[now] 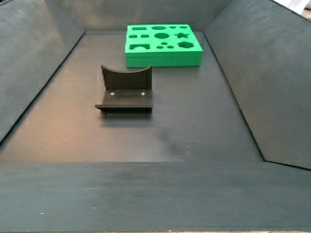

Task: Pick up the round object. Move up. Move to above the board. Insert the round object.
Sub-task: Move to above the board.

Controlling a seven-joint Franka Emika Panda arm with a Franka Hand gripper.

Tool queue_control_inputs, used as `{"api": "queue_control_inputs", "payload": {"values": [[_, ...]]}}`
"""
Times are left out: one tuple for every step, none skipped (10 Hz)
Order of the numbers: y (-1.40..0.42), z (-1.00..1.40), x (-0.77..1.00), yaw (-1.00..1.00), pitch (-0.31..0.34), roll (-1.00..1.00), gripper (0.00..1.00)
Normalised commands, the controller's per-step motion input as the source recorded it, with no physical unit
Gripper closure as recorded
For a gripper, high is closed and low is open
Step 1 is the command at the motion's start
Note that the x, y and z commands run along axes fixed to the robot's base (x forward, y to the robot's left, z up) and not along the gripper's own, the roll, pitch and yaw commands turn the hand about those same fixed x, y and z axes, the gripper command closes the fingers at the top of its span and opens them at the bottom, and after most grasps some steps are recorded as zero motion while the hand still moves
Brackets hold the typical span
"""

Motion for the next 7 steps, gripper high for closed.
{"api": "queue_control_inputs", "payload": {"values": [[-1.0, 0.08, 0.05, 0.01, 0.052, -0.01, 1.0], [-1.0, 0.08, 0.07, 0.01, 0.073, 0.0, 1.0], [-1.0, 0.09, 0.09, 0.01, 0.089, 0.01, 1.0], [-0.98, 0.09, 0.1, 0.01, 0.102, 0.01, 1.0], [-0.77, 0.08, 0.1, 0.0, 0.112, 0.0, 1.0], [-0.4, 0.06, 0.09, 0.01, 0.129, 0.0, 1.0], [-0.24, 0.04, 0.07, 0.01, 0.117, 0.0, 1.0]]}}
